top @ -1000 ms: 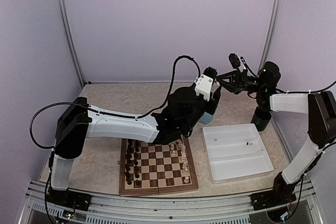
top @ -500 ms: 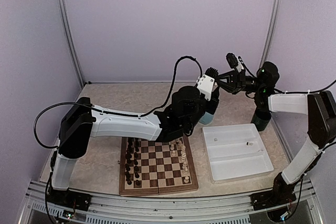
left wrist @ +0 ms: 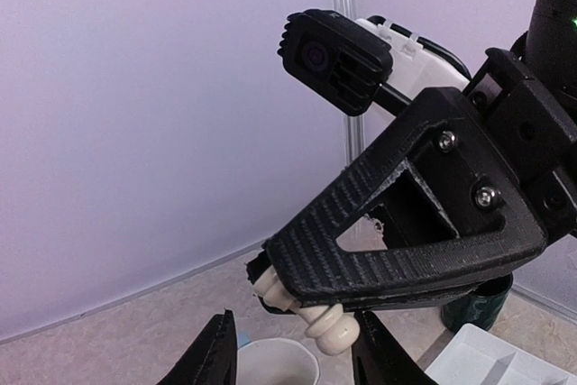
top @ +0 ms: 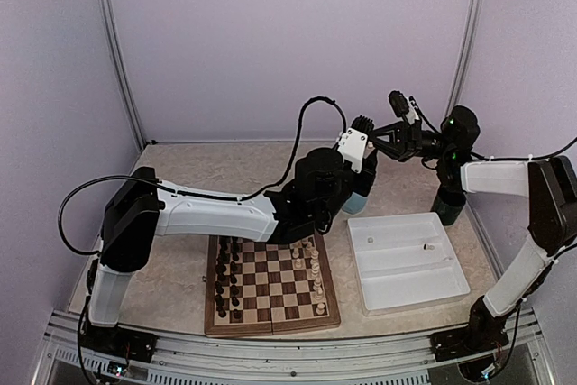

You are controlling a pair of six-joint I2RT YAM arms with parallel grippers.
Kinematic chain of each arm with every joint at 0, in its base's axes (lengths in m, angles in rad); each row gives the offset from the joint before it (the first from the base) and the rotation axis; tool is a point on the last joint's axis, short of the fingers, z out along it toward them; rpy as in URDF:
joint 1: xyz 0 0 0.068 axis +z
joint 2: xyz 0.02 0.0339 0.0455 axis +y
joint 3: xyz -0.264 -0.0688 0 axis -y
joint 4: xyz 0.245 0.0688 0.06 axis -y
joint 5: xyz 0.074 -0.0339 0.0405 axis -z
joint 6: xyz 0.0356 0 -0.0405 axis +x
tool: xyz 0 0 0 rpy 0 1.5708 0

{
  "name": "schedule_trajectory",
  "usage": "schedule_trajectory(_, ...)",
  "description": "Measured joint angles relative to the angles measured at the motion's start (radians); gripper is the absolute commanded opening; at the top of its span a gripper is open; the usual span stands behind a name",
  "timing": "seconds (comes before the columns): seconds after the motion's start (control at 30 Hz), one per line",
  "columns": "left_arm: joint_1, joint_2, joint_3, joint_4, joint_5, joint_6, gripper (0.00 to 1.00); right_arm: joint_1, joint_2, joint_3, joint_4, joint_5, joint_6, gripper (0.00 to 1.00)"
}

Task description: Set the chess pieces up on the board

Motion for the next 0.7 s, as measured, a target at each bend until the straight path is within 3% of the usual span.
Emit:
schedule_trajectory(0.4, -0.003, -0.005, -0.025, 0.037, 0.000, -0.005, 0.47, 0.000, 0.000, -0.005, -0.016, 0.000, -0.020, 0.07)
schedule_trajectory(0.7, -0.006, -0.006, -0.026, 0.046, 0.013, -0.007, 0.34, 0.002, 0.000, -0.006, -0.043, -0.001, -0.035, 0.08)
